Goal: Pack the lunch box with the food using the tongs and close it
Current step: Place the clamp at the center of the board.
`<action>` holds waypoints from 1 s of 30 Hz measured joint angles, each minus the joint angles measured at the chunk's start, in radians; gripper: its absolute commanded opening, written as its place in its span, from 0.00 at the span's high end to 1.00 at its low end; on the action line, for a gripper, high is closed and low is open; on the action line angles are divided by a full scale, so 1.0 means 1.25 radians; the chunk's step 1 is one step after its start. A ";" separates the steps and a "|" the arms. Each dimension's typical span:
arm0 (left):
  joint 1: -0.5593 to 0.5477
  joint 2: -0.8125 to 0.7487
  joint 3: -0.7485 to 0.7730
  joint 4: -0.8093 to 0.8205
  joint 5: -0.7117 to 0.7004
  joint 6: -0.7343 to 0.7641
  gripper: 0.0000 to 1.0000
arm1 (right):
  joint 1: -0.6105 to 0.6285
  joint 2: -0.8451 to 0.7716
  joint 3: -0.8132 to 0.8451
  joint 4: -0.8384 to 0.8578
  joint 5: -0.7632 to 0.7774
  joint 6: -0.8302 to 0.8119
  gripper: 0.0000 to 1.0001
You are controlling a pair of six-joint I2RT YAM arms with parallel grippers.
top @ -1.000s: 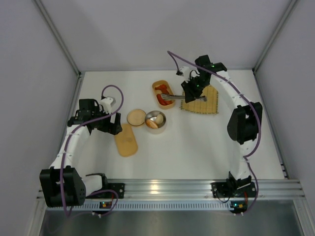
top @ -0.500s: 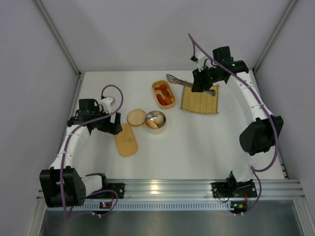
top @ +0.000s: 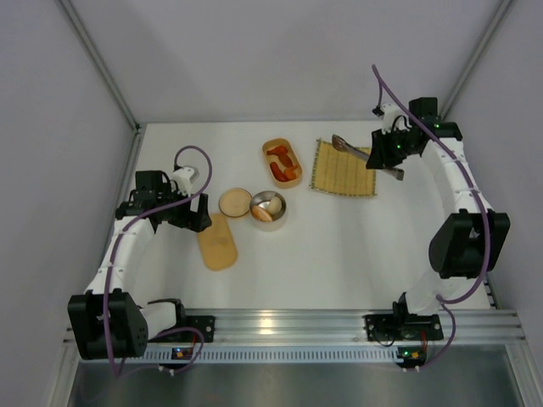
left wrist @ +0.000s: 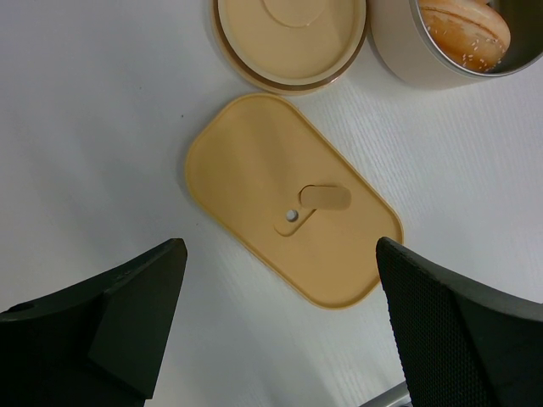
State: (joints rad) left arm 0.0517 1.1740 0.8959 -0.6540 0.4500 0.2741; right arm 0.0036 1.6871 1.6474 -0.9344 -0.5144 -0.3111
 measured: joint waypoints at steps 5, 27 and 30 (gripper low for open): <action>0.000 0.000 0.000 0.001 -0.002 -0.005 0.02 | -0.027 -0.016 -0.075 0.029 0.022 0.013 0.81; 0.000 0.021 0.000 0.021 -0.017 -0.018 0.02 | -0.320 0.107 -0.207 0.228 0.106 0.017 0.75; 0.000 0.024 0.000 0.021 -0.018 -0.018 0.02 | -0.320 0.141 -0.207 0.231 0.113 0.002 0.70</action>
State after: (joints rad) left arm 0.0517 1.2045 0.8959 -0.6273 0.4278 0.2516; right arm -0.3969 1.8633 1.3884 -0.6456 -0.3733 -0.3092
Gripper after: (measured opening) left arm 0.983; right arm 0.265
